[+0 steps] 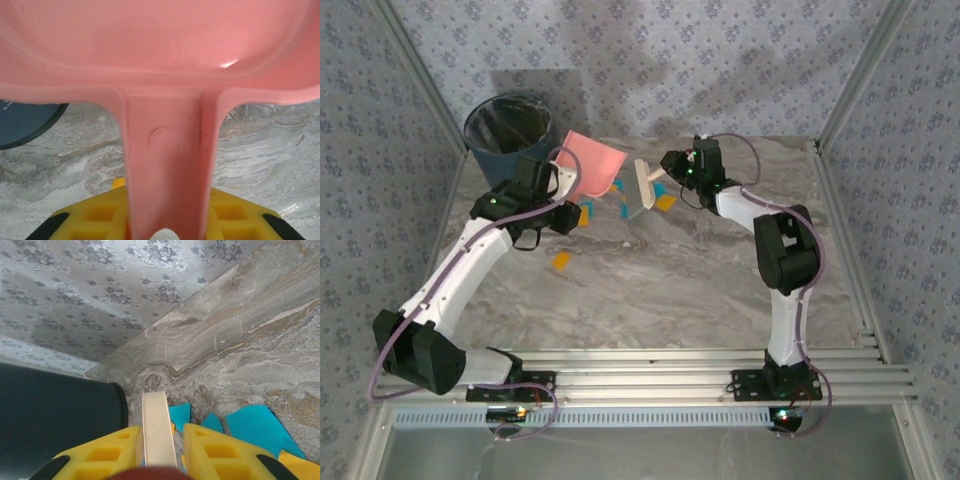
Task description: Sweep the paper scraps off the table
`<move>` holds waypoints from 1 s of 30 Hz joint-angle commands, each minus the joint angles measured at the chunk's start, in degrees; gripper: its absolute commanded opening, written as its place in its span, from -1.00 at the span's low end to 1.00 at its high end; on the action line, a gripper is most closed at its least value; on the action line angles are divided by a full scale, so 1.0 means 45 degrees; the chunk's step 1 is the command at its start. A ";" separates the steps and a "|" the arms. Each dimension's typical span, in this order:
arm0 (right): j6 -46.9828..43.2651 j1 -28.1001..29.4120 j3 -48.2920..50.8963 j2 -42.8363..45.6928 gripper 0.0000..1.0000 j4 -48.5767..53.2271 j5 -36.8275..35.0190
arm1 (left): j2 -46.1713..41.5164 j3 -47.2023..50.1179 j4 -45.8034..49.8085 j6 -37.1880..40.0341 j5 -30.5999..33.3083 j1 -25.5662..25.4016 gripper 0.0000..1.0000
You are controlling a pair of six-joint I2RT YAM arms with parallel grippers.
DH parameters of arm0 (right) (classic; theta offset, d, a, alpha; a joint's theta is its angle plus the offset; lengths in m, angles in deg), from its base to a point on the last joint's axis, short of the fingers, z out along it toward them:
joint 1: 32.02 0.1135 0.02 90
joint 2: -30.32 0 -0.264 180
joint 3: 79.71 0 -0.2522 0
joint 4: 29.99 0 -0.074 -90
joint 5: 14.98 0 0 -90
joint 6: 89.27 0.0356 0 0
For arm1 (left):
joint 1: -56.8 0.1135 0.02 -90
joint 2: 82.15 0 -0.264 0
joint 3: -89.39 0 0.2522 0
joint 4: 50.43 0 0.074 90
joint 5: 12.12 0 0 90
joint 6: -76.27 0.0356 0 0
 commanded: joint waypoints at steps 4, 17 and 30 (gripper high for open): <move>0.1134 0.0108 -0.0828 -0.0779 -1.00 -0.0333 -0.0783 | 0.0049 -0.0116 -0.0140 0.0286 0.0188 -0.0122 -1.00; -0.0381 -0.0184 0.0949 0.0336 -1.00 0.1376 -0.2770 | 0.0512 -0.0310 0.0306 0.0585 0.0225 -0.0495 -1.00; -0.1309 -0.0204 0.4346 0.3224 -1.00 0.2561 -0.5028 | 0.1078 -0.0524 0.0841 0.0957 0.0152 -0.0934 -1.00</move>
